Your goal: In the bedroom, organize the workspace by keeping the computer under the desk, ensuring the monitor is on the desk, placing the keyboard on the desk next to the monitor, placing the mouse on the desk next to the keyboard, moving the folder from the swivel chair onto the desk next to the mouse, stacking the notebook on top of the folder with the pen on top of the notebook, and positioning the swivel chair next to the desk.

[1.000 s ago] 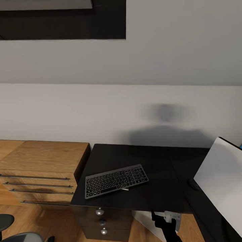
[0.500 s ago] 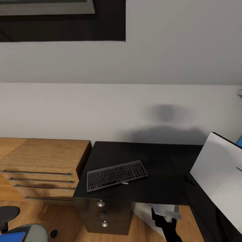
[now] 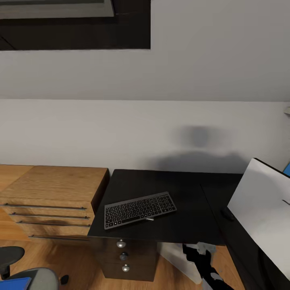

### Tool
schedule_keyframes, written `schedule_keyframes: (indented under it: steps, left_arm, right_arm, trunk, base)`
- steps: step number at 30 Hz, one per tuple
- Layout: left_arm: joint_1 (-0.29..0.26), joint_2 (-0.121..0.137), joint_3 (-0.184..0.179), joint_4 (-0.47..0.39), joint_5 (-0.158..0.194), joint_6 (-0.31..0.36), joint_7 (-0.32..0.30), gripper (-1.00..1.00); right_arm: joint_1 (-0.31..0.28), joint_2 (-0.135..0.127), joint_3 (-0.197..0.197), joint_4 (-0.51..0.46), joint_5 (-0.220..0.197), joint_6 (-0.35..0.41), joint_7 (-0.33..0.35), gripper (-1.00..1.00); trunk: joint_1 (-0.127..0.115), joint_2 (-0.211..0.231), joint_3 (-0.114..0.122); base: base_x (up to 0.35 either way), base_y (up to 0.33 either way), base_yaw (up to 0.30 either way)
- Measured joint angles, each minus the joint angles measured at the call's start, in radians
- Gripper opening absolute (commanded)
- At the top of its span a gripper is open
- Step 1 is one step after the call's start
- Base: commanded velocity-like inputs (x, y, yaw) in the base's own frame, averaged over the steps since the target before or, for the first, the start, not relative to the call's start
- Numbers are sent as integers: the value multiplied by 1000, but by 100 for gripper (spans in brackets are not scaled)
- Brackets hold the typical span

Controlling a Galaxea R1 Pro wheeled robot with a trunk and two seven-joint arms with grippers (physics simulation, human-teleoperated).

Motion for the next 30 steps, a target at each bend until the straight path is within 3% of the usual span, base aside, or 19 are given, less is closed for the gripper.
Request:
schedule_keyframes:
  steps: [4, 15, 20, 22, 26, 30]
  left_arm:
    - [0, 0, 0, 0, 0, 0, 0, 100]
    - [0, 0, -1, 0, 0, 0, 0, 100]
    - [0, 0, -1, 0, 0, 0, 0, 100]
    - [0, 0, 1, 0, 1, 0, 1, 100]
    - [0, 1, 3, 0, 2, 0, 1, 100]
    - [-1, 2, 3, 0, 1, 0, 1, 100]
  right_arm:
    - [0, -1, 1, -141, 0, 180, 0, 100]
    - [0, 6, 6, -386, 1, 507, -2, 100]
    - [-6, 45, 15, -480, 3, 685, -7, 100]
    - [-39, 67, 20, -504, 3, 795, -24, 100]
    - [-102, 81, 34, -515, 2, 846, -33, 100]
    - [-125, 88, 49, -538, -1, 858, -34, 100]
  trunk:
    - [0, 0, 0]
    - [0, 0, 0]
    - [0, 0, 0]
    - [0, 0, 0]
    - [0, 0, 0]
    - [0, 0, 0]
  base:
    - [0, 0, 0]
    - [0, 0, 0]
    - [0, 0, 0]
    - [0, 0, 0]
    - [0, 0, 0]
    - [0, 0, 0]
